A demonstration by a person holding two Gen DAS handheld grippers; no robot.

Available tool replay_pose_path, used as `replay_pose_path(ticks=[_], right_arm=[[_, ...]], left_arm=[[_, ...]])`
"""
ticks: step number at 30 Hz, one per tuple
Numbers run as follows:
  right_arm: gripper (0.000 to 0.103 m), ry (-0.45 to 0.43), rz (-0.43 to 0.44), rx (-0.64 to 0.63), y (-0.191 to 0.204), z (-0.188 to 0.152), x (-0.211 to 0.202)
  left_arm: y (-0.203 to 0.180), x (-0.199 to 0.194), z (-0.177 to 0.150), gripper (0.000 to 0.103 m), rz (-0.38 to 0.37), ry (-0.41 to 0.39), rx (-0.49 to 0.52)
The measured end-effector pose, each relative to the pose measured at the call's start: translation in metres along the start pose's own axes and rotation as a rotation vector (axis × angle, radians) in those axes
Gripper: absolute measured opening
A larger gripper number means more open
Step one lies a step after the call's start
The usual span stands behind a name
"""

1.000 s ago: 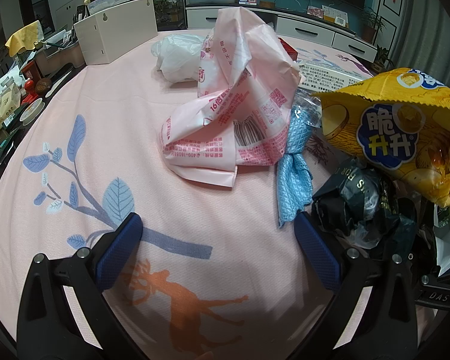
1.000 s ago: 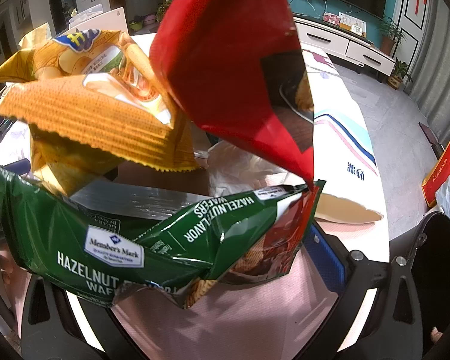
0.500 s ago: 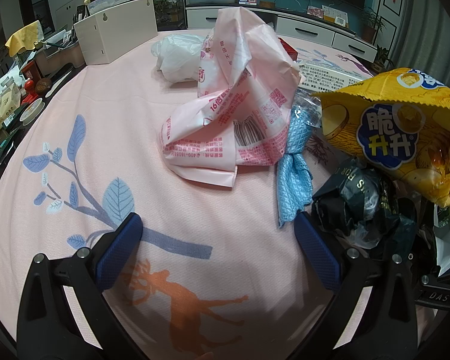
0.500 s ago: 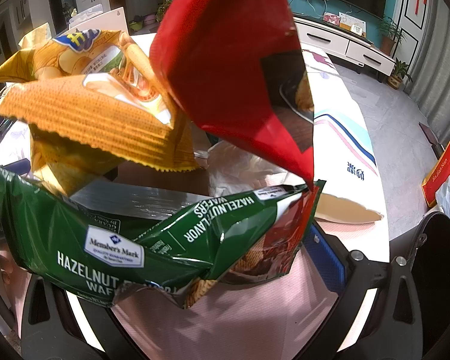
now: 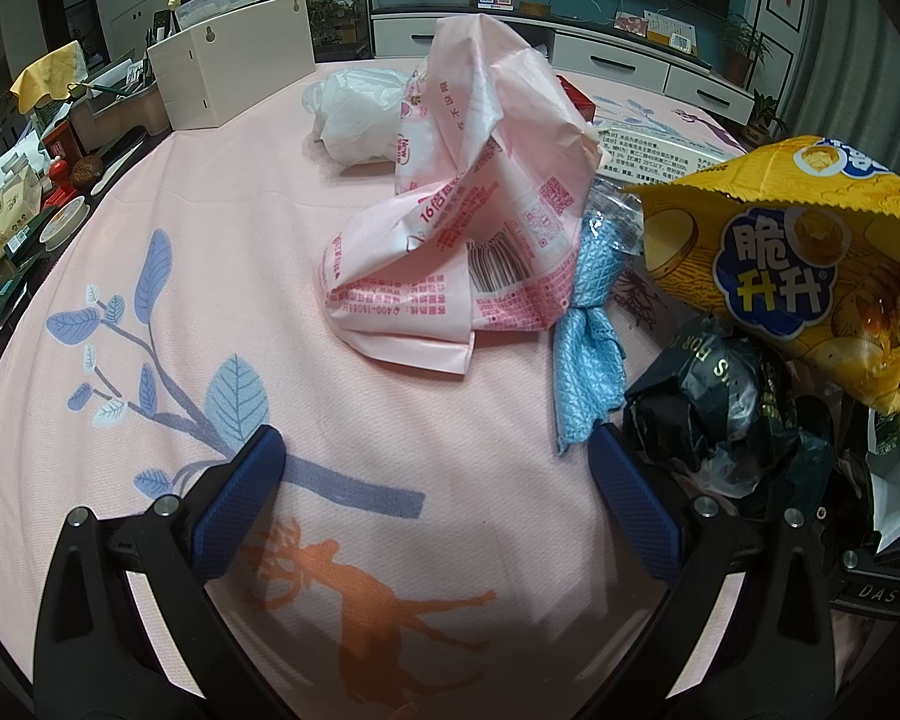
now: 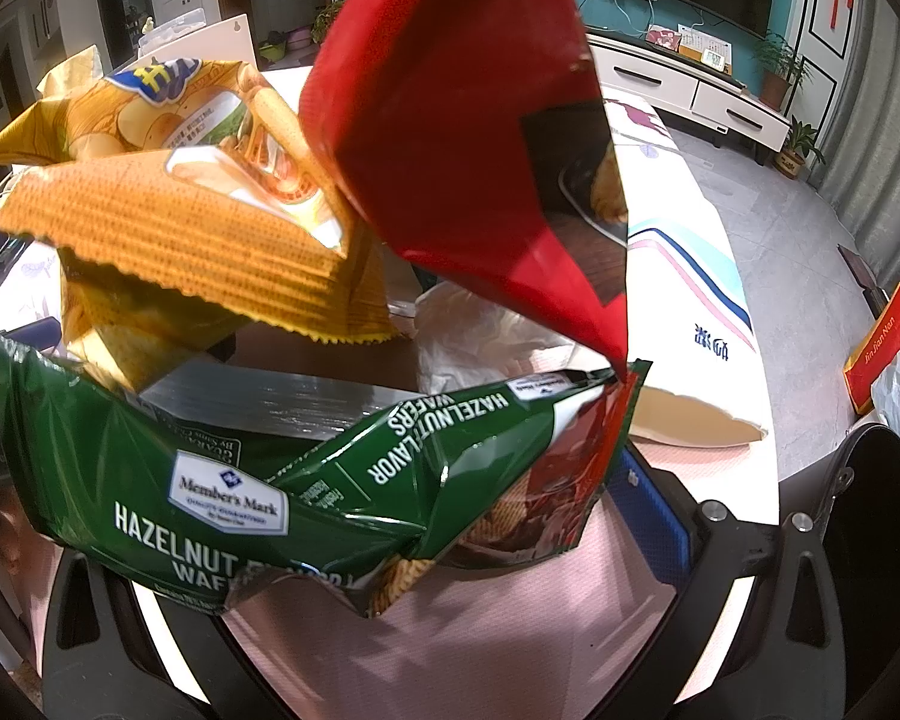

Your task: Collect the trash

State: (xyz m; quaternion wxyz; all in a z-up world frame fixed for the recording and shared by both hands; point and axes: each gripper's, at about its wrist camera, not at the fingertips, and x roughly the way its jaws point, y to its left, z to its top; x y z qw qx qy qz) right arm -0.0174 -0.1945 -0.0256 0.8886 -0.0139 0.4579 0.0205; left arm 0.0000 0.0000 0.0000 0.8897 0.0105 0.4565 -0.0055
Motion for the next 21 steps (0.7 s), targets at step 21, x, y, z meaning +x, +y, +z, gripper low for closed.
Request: replay_pose_path(ticks=[21], right_arm=[[0.101, -0.039, -0.004, 0.021, 0.006, -0.009, -0.078]], left_arm=[[0.025, -0.043, 0.003, 0.100, -0.212, -0.055, -0.117]])
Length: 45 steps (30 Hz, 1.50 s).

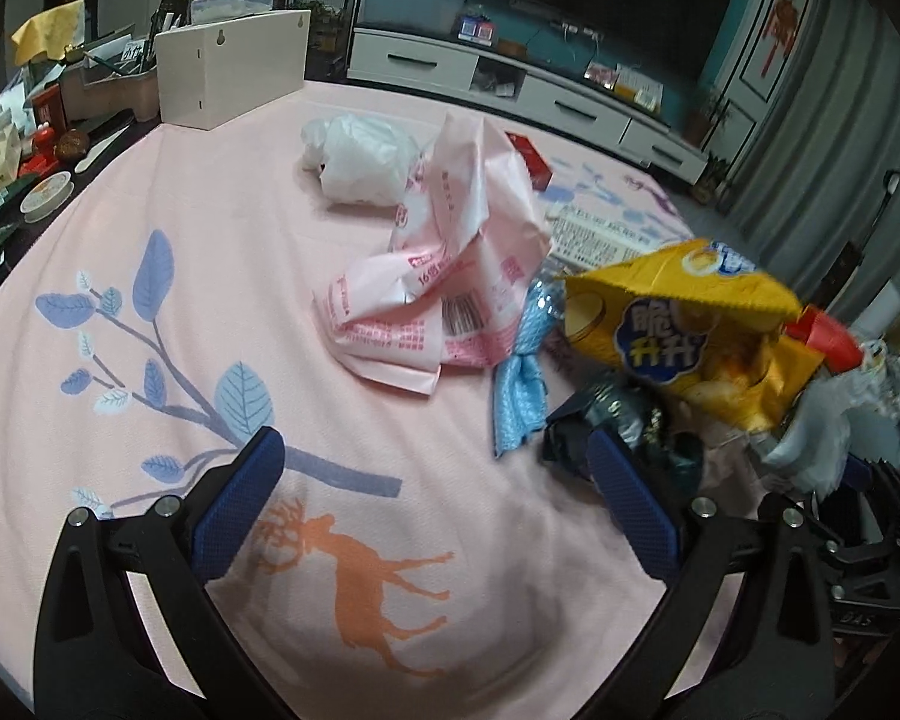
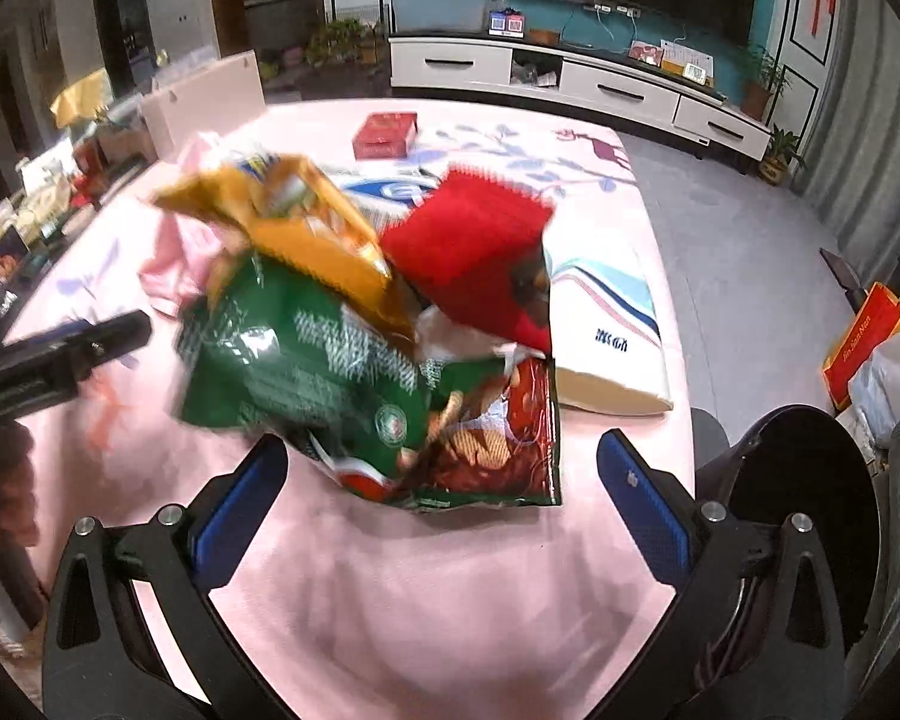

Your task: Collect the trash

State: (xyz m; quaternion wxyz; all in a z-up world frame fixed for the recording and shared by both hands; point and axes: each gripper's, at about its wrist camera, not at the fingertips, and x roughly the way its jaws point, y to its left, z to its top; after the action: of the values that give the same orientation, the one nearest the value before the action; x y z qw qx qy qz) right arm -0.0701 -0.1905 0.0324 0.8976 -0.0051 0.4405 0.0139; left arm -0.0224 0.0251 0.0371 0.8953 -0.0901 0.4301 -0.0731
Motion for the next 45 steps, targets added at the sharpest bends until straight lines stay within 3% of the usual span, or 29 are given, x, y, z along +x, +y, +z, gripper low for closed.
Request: replay_pose_path(ticks=[12, 30, 37, 45], right_arm=[[0.101, -0.041, 0.081, -0.054, 0.022, 0.013, -0.035], [0.100, -0.061, 0.042, 0.058, 0.019, 0.022, -0.044], [0.089, -0.051, 0.053, 0.106, 0.012, 0.024, -0.039], [0.076, -0.038, 0.047, 0.185, -0.005, 0.021, -0.037]], left_arm=[[0.019, -0.010, 0.009, 0.100, -0.072, -0.028, -0.074], [0.022, -0.016, 0.006, 0.100, -0.151, -0.028, -0.109], [0.019, -0.016, 0.006, 0.099, -0.184, -0.030, -0.105], [0.017, -0.012, 0.006, 0.090, -0.226, -0.010, -0.108]])
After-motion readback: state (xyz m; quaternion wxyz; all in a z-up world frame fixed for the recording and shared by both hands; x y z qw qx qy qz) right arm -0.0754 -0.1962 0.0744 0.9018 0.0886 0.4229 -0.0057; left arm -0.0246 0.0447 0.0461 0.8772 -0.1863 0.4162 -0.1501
